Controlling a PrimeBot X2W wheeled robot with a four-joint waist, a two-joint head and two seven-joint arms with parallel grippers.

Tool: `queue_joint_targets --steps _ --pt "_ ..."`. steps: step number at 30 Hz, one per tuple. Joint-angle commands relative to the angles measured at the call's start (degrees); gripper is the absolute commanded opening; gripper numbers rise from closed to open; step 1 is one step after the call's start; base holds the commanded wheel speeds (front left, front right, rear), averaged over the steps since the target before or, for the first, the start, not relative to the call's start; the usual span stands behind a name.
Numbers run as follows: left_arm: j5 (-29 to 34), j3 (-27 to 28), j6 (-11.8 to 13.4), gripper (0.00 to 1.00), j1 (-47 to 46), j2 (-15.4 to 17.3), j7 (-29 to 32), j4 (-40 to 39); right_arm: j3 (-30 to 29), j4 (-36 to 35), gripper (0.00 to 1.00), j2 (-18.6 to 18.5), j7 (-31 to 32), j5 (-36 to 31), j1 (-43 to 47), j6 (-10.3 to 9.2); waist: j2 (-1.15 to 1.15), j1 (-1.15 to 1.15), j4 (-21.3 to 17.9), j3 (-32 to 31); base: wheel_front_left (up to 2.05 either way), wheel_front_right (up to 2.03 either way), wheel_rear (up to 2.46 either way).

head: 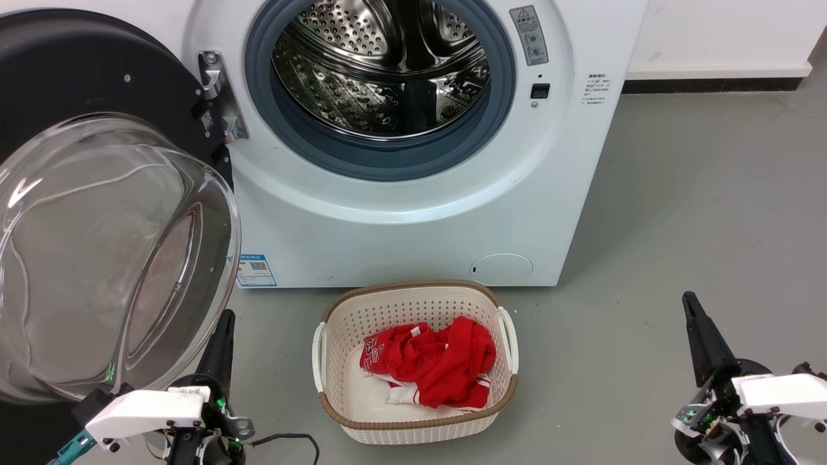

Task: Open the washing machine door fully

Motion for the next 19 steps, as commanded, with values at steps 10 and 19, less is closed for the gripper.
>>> queue_joint_targets --steps 10,19 --pt "-4.5 0.5 -0.6 0.0 -1.2 -0.2 1.2 0.8 -0.5 0.8 0.0 0.2 1.0 4.5 -1.4 -0.02 0.0 0.0 0.2 -0.2 0.0 0.0 0.0" --pt "-4.7 0.5 -0.6 0.0 -1.2 -0.2 1.3 0.8 -0.7 0.8 0.0 0.4 1.1 4.4 -1.5 -0.02 0.0 0.0 0.2 -0.2 0.0 0.0 0.0"
